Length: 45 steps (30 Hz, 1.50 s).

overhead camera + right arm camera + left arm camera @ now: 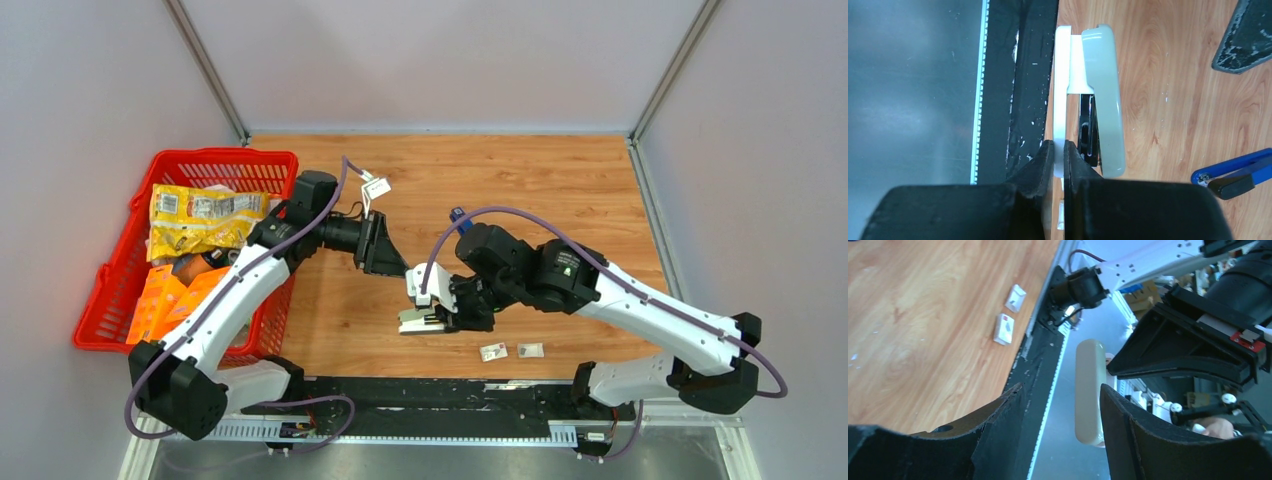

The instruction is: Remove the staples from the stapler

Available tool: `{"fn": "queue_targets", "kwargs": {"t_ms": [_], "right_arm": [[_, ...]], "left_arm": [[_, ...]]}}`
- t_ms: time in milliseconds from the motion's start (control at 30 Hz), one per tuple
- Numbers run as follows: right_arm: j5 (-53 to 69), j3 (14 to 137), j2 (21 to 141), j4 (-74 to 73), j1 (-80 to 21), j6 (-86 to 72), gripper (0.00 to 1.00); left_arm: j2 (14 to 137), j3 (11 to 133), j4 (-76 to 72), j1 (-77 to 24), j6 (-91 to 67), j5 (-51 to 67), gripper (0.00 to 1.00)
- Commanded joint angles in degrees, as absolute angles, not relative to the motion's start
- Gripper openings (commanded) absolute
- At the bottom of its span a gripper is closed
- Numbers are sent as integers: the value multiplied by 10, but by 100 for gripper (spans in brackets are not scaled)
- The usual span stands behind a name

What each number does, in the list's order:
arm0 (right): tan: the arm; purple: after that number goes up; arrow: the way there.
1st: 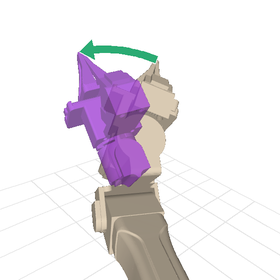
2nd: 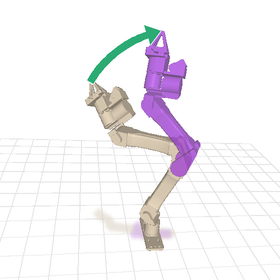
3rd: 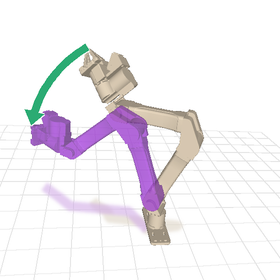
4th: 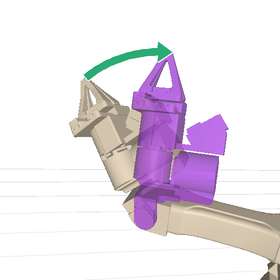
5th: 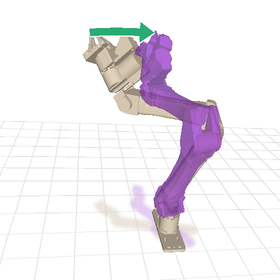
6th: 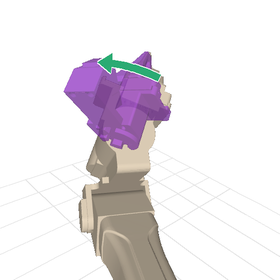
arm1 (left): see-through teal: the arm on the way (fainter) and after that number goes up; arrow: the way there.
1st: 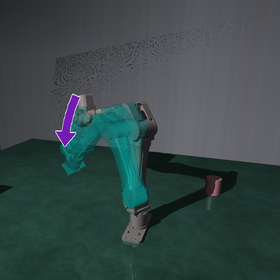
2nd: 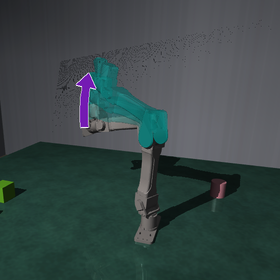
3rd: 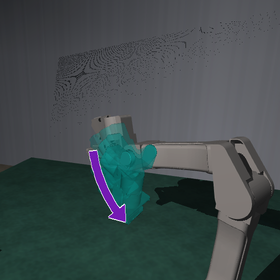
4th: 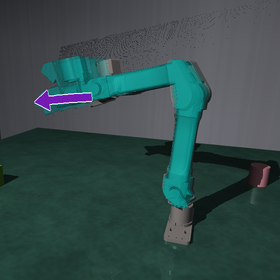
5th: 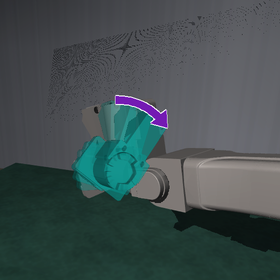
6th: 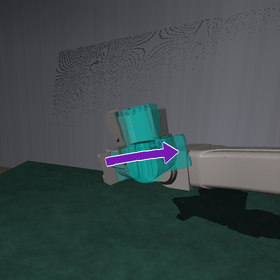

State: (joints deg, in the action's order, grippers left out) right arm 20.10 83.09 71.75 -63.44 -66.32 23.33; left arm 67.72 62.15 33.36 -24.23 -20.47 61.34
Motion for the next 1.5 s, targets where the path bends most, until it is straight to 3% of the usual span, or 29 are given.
{"fn": "queue_targets", "kwargs": {"t_ms": [0, 733, 1033, 1467], "right_arm": [[222, 886, 714, -645, -679, 287, 0], [144, 971, 773, -683, -740, 321, 0], [120, 976, 779, -692, -758, 332, 0], [50, 983, 787, -698, -781, 347, 0]], "left_arm": [[647, 599, 255, -241, -247, 707, 65], [641, 590, 314, -334, -244, 736, 64], [645, 588, 324, -348, -232, 737, 55], [647, 580, 325, -366, -229, 740, 53]]}}
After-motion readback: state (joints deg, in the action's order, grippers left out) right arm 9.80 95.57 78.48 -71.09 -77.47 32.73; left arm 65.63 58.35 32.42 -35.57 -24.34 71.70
